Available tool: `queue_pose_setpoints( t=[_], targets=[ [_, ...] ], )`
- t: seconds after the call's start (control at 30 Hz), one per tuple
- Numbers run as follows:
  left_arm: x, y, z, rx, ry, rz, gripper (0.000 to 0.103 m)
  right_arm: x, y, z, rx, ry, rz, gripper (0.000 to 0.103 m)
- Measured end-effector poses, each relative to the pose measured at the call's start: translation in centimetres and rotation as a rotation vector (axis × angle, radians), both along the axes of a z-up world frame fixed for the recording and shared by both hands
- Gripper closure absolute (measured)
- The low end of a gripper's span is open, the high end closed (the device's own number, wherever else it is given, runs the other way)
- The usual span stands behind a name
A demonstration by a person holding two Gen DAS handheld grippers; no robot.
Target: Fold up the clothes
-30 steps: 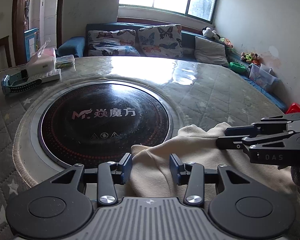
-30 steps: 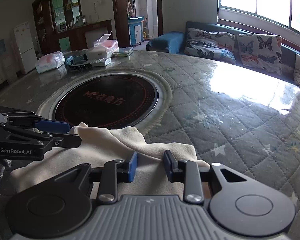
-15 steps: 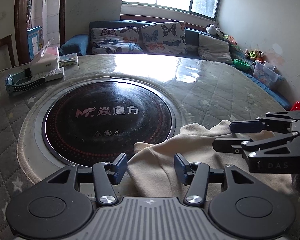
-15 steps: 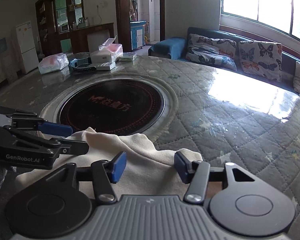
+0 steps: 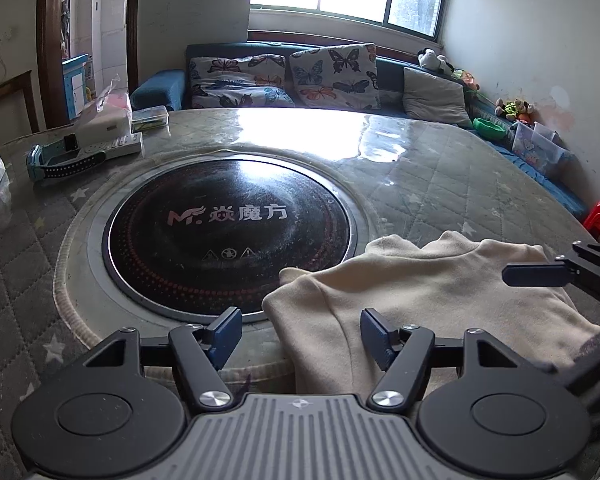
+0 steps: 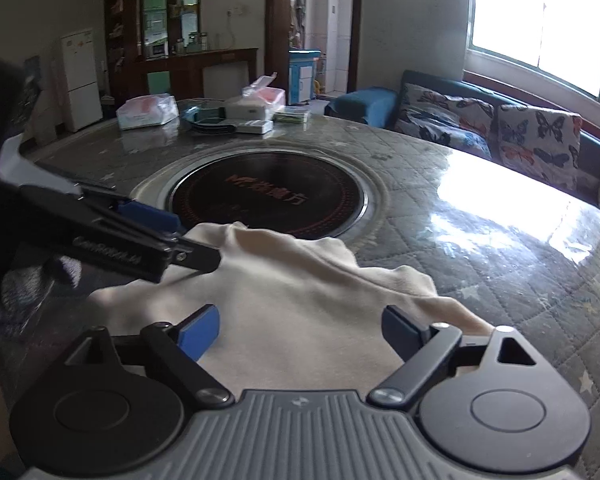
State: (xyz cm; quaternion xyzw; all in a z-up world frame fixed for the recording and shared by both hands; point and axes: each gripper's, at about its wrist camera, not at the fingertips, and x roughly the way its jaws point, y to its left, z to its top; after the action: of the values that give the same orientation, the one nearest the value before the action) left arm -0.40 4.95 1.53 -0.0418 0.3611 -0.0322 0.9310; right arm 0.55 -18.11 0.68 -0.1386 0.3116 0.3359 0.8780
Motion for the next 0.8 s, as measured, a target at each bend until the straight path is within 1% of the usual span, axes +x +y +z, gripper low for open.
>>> queue_pose_setpoints(
  t=[0.03, 0.17, 0.23, 0.4, 0.53, 0.73, 0.8],
  targets=[
    [0.0, 0.1, 0.0, 0.0, 0.002, 0.003, 0.034, -0.3, 0.3, -0.2, -0.017, -0.006, 0.008, 0.007],
    [-0.3, 0.5, 0.2, -0.007, 0.002, 0.012, 0.034, -1.6, 1.2, -0.8, -0.071, -0.051, 0.031, 0.006],
    [-0.5, 0.8, 0.4, -0.007, -0.002, 0.018, 0.034, -2.2, 1.5, -0.5, -0.072, -0.083, 0.038, 0.0],
    [-1.0, 1.7, 0.9, -0.015, -0.011, 0.041, 0.034, -2.9, 3.3, 0.5, -0.051, -0.128, 0.071, 0.0],
    [-1.3, 2.3, 1.0, -0.023, -0.017, 0.053, 0.033, -2.8, 5.0, 0.3, -0.061, -0.135, 0.077, 0.0],
    [-1.5, 2.9, 0.9, -0.033, -0.016, 0.065, 0.033, -4.0, 7.2, -1.1, -0.119, -0.163, 0.127, 0.0],
    [-1.5, 2.9, 0.9, -0.039, -0.015, 0.067, 0.033, -4.6, 7.6, -1.2, -0.142, -0.211, 0.136, 0.0]
  ],
)
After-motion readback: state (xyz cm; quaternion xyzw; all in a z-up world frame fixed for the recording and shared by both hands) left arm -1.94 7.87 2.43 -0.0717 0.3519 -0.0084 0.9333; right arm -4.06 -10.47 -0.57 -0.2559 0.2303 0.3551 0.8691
